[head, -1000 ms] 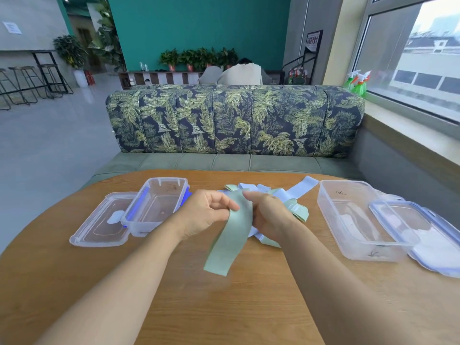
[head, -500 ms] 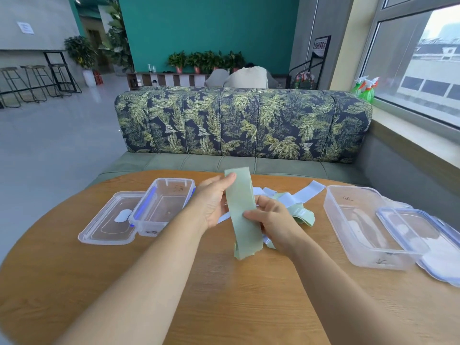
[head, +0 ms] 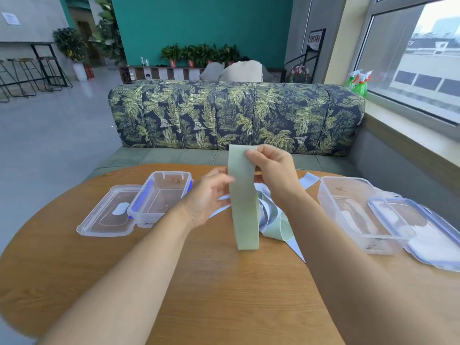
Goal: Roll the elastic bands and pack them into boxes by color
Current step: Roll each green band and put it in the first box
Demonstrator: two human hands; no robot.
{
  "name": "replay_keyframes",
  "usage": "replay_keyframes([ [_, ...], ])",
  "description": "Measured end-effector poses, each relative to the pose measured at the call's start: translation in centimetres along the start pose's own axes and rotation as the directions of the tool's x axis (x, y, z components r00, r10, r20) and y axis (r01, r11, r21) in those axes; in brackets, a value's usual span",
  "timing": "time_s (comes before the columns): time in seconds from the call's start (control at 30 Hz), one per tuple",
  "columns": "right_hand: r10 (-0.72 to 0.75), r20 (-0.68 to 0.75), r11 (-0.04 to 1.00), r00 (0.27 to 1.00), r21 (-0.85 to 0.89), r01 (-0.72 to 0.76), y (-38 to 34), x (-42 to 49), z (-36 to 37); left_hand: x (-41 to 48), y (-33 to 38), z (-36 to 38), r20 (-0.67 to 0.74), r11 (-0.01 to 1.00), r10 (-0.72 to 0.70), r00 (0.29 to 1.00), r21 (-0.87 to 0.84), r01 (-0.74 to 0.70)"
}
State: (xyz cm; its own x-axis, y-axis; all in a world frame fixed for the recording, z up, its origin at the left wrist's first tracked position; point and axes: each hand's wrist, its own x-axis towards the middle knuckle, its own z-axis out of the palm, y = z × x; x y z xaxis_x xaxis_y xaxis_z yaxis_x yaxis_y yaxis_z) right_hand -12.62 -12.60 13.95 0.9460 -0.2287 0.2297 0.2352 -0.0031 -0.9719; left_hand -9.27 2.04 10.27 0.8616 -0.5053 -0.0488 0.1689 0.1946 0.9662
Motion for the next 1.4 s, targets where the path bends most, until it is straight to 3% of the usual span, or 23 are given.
replay_keyframes([
  [0.1, -0.009, 0.001, 1.000, 1.000, 0.016, 0.009, -1.4, -0.2, 0.5, -1.9, -2.3, -0.1, 0.121, 0.982, -0.184, 0.975, 0.074, 0.176],
  [0.23, -0.031, -0.075, 0.999, 0.997, -0.022, 0.029, -2.3, 0.1, 0.4, -3.7, -3.1, 0.5, 0.188, 0.955, -0.267, 0.945, 0.183, 0.234],
  [0.37, 0.032, -0.130, 0.997, 0.991, -0.062, -0.040, -0.6, 0.7, 0.5, -4.5, -2.9, 0.0, 0.300, 0.911, -0.396, 0.868, 0.250, 0.329],
  [0.53, 0.245, -0.092, 0.949, 0.965, -0.179, -0.258, 7.3, 0.8, 1.2, -4.3, -8.0, -1.8, 0.144, 0.815, -0.522, 0.841, 0.375, 0.442],
  [0.67, 0.370, -0.116, 0.896, 0.922, -0.219, -0.387, 13.0, 1.4, 1.7, -3.3, -11.7, -3.4, -0.108, 0.794, -0.476, 0.873, 0.373, 0.480],
  [0.77, 0.373, -0.141, 0.891, 0.917, -0.222, -0.396, 14.1, 2.8, 1.9, -1.9, -12.2, -4.2, -0.189, 0.816, -0.412, 0.891, 0.358, 0.453],
  [0.87, 0.373, -0.159, 0.881, 0.914, -0.249, -0.403, 14.7, 4.4, 2.2, -0.3, -12.4, -5.0, -0.239, 0.785, -0.321, 0.917, 0.475, 0.398],
  [1.07, 0.266, -0.049, 0.835, 0.963, -0.487, -0.255, 14.7, 4.8, 1.9, 1.6, -13.8, -5.8, -0.377, 0.637, -0.152, 0.914, 0.670, 0.383],
  [1.17, 0.223, -0.080, 0.849, 0.972, -0.475, -0.234, 15.1, 3.5, 1.3, 1.5, -13.7, -5.5, -0.450, 0.694, -0.109, 0.886, 0.604, 0.392],
  [1.27, 0.303, -0.139, 0.853, 0.943, -0.403, -0.333, 15.6, 1.1, 0.8, 1.4, -13.5, -5.4, -0.512, 0.769, -0.128, 0.849, 0.490, 0.411],
  [1.4, 0.388, -0.190, 0.741, 0.902, -0.518, -0.428, 16.4, -2.0, -0.1, 1.6, -13.4, -4.3, -0.501, 0.861, -0.184, 0.846, 0.333, 0.385],
])
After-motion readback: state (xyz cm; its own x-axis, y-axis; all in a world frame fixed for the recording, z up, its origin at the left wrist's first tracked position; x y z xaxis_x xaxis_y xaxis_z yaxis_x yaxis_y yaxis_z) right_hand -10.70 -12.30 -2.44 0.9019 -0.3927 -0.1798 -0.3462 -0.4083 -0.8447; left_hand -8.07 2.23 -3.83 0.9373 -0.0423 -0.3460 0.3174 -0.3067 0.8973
